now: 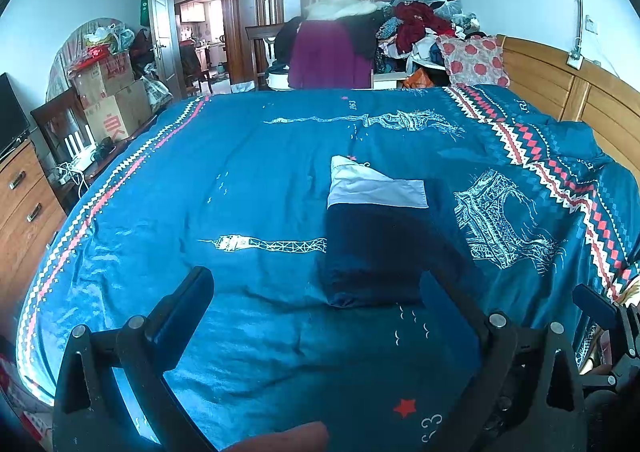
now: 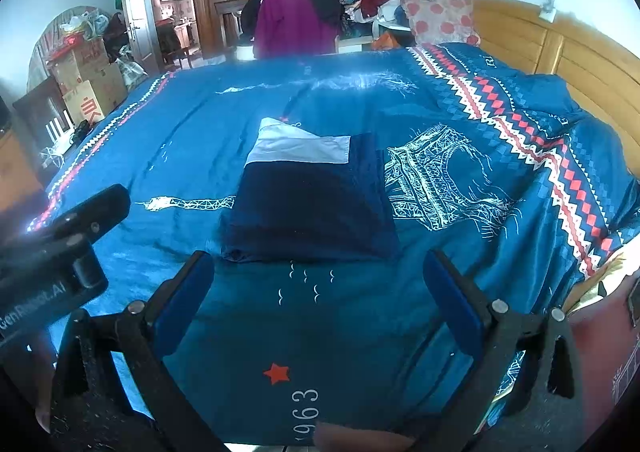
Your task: Fold small clothes
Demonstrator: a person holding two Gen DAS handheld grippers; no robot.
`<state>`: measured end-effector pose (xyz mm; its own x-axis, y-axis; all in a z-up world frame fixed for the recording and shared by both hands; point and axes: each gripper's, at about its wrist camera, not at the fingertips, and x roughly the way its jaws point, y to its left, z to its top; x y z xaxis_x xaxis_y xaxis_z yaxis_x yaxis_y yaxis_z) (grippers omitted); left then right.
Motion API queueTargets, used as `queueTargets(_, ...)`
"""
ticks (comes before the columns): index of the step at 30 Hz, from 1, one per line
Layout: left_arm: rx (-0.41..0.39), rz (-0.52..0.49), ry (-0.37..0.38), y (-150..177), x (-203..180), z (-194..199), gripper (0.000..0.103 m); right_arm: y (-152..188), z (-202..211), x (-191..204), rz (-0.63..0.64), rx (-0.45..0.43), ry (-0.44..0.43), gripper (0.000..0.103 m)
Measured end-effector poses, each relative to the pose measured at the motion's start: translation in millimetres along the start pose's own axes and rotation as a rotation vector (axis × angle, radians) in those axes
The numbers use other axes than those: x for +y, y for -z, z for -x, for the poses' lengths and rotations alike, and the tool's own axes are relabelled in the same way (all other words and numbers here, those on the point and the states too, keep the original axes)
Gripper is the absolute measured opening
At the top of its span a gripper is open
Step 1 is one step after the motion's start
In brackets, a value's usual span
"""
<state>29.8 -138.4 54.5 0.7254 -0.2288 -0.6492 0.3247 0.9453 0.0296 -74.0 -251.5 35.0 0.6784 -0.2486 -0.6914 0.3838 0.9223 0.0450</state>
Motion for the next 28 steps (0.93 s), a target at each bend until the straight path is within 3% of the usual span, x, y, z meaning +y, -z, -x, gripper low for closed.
queueTargets(28, 0.009, 0.013, -0.001, 4.0, 6.2, -2.7, 0.103, 1.4, -0.2, 2.9, 0.006, 0.002, 0.004, 0.103)
